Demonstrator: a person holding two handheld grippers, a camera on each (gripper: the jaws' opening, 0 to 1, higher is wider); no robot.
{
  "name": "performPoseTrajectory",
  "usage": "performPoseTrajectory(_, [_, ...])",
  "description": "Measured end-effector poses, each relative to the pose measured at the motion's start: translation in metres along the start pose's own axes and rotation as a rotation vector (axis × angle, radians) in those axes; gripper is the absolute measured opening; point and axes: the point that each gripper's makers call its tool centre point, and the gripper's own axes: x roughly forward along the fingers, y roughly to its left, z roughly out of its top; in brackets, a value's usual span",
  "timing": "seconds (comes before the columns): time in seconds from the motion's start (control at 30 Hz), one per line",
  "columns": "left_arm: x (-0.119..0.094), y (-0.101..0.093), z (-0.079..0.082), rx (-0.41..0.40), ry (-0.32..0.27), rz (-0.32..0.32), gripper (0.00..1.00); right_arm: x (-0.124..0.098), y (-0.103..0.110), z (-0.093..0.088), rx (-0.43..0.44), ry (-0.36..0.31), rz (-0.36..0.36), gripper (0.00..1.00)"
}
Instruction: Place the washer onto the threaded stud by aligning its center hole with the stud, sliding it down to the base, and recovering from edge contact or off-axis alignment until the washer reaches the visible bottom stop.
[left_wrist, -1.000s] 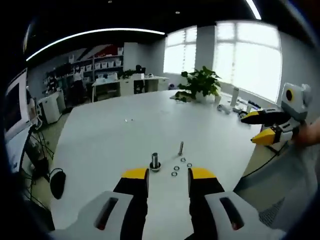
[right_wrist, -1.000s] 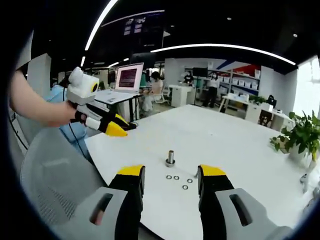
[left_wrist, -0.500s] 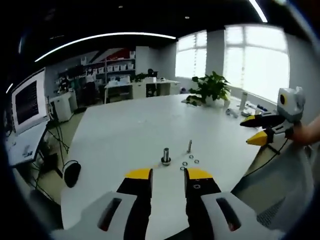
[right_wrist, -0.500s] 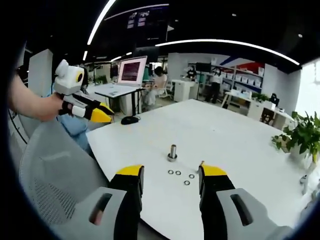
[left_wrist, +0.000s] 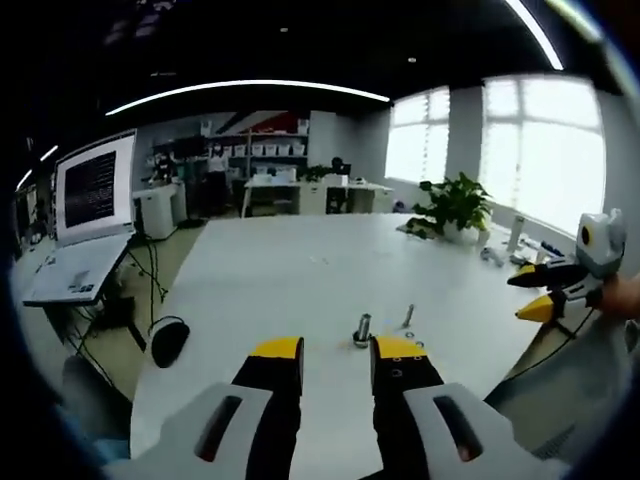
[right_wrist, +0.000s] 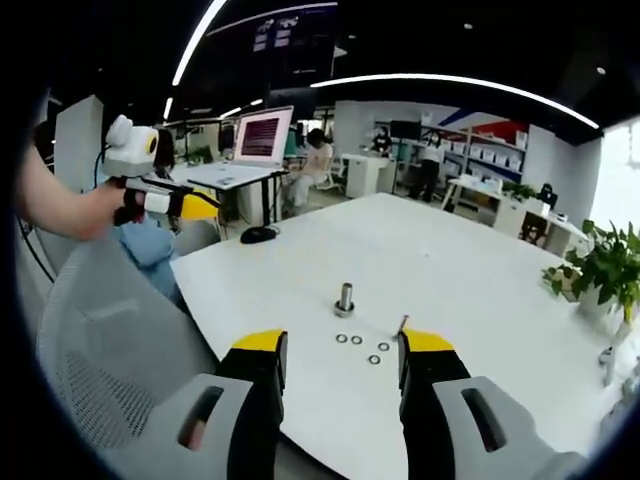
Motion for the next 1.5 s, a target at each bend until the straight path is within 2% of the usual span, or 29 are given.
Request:
performPoseTrajectory(0.1, [0.003, -0.005, -0.001, -0.013, 0.004, -0.030, 0.25, 0.001, 0.001, -0.001, -0.005, 0.008, 0.005, 0.47])
performPoseTrajectory(0.17, [0.002, -0.004, -0.002, -0.010, 0.010, -0.026, 0.25, 0.001, 0.002, -0.001, -0.005, 0.007, 0.006, 0.47])
performPoseTrajectory(0.33, [-0.001, 0.002, 0.003, -0.052, -0.021, -0.013, 0.26, 0.002, 0.003, -0.002, -0.010, 0.013, 0.011, 0.47])
performPoseTrajectory(0.77, [-0.001, -0.001, 0.005, -0.082, -0.038, -0.037, 0.27, 0.003, 0.005, -0.008, -0.023, 0.041, 0.023, 0.47])
performPoseTrajectory(0.93, [-0.001, -0.005, 0.006, -0.056, -0.039, -0.047, 0.26, 0.007, 0.008, -0.014, 0.009, 0.072, 0.049, 0.47])
performPoseTrajectory(1.03, [-0.002, 0.000, 0.006, -0.079, -0.048, -0.043, 0.26, 0.009, 0.013, -0.013, 0.014, 0.077, 0.075, 0.47])
performPoseTrajectory(1.13, [-0.002, 0.005, 0.008, -0.108, -0.059, -0.038, 0.26, 0.014, 0.023, -0.022, 0.000, 0.128, 0.121, 0.49])
performPoseTrajectory(1.3, [-0.003, 0.007, 0.012, -0.122, -0.084, -0.042, 0.26, 0.019, 0.030, -0.018, -0.018, 0.141, 0.151, 0.49])
performPoseTrajectory(1.37, [-0.003, 0.007, 0.010, -0.125, -0.083, -0.043, 0.26, 0.020, 0.031, -0.024, 0.043, 0.176, 0.172, 0.49])
performPoseTrajectory(1.4, [-0.003, 0.007, 0.011, -0.126, -0.085, -0.044, 0.26, 0.022, 0.029, -0.027, 0.104, 0.191, 0.171, 0.49])
performPoseTrajectory(1.5, [-0.004, 0.008, 0.013, -0.133, -0.099, -0.048, 0.26, 0.027, 0.016, -0.028, 0.206, 0.195, 0.136, 0.50])
